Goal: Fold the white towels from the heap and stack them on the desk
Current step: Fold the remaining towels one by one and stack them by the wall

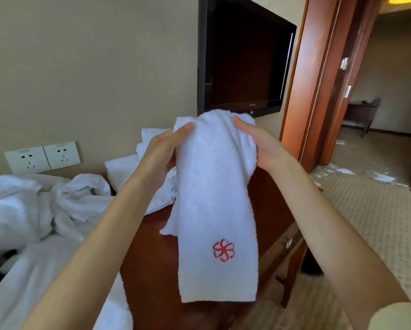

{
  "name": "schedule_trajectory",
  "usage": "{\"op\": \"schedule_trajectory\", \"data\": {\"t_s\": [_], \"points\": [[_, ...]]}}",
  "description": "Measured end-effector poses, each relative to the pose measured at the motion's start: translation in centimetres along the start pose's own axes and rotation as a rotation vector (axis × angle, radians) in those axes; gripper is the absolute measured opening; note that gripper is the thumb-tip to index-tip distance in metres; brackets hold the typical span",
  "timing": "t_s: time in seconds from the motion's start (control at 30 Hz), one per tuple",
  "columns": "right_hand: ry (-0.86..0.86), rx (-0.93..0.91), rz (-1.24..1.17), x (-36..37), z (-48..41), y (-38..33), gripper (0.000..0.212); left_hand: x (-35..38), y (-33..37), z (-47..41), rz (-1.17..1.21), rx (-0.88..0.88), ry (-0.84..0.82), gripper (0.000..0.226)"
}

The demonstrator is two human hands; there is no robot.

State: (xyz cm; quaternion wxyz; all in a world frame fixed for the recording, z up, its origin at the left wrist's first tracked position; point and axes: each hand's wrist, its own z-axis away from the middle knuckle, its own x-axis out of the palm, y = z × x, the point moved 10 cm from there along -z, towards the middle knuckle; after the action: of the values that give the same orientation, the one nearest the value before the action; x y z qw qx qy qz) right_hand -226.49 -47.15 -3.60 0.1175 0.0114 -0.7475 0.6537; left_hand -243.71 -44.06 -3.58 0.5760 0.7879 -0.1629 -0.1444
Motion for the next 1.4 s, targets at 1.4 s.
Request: {"op": "schedule_trajectory", "data": {"t_s": [1.4], "points": [[-0.458,-0.166,0.686,9.6,4.4,1.8,0.090,3.2,2.4,-0.2,0.117,-0.096,-0.259,0.084]]}}
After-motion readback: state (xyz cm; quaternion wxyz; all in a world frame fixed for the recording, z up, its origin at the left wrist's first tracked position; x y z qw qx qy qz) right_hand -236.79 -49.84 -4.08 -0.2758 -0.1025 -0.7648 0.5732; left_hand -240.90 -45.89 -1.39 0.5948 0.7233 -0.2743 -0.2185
